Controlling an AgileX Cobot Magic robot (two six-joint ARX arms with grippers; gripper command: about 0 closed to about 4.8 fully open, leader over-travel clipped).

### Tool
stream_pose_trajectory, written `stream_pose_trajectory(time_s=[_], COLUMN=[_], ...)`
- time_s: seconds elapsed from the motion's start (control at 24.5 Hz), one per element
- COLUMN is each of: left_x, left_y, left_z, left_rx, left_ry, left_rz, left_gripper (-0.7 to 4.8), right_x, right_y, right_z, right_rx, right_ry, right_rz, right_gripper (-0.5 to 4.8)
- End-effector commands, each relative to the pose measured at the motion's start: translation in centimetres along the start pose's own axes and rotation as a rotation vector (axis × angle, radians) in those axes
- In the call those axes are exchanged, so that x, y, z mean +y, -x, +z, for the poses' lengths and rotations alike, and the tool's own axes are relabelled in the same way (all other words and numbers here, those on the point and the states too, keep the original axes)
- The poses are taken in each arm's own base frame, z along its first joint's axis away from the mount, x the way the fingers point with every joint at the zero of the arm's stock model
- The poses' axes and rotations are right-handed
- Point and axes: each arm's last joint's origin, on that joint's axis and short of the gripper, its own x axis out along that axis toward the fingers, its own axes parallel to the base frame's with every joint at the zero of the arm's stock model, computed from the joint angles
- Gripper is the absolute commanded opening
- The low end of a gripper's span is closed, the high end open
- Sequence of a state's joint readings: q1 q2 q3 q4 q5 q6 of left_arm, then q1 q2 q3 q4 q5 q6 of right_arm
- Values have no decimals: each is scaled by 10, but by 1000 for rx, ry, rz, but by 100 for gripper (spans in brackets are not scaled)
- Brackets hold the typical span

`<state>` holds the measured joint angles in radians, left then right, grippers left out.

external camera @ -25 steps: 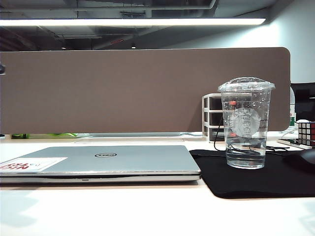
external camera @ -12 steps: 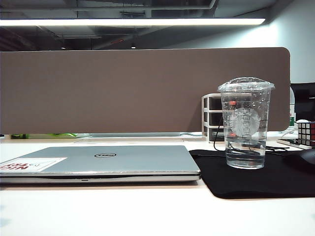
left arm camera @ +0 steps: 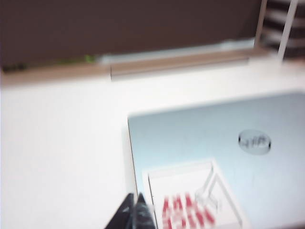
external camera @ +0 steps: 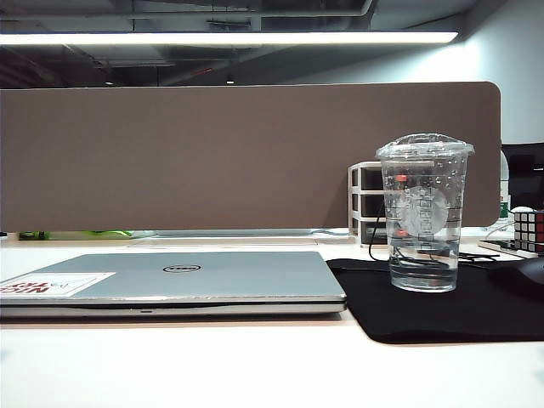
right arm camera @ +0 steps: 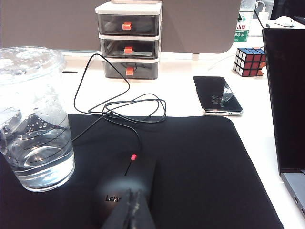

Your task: Pick up the coffee cup and place it on the right side of the laptop.

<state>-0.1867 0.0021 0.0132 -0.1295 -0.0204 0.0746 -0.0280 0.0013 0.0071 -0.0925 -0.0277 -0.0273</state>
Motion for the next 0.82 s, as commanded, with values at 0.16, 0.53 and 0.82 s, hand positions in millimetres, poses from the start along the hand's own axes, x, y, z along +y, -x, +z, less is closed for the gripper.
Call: stream_pose_trajectory(time_s=[0.16, 0.53, 0.82], left_x=[1, 5, 6], left_y=[0, 2, 2], left_z=[-4, 14, 14], left_rx=[48, -130, -125], left_ry=[-5, -17, -14], left_rz=[18, 153, 179], left_gripper=[-5, -5, -5], right_x=[0, 0, 0], right_y=[0, 0, 0], right_z=[-1, -1, -1], right_rx=[-5, -5, -5], right_ry=[3, 3, 3], right_rz=[1, 1, 1], right_gripper=[-1, -1, -1])
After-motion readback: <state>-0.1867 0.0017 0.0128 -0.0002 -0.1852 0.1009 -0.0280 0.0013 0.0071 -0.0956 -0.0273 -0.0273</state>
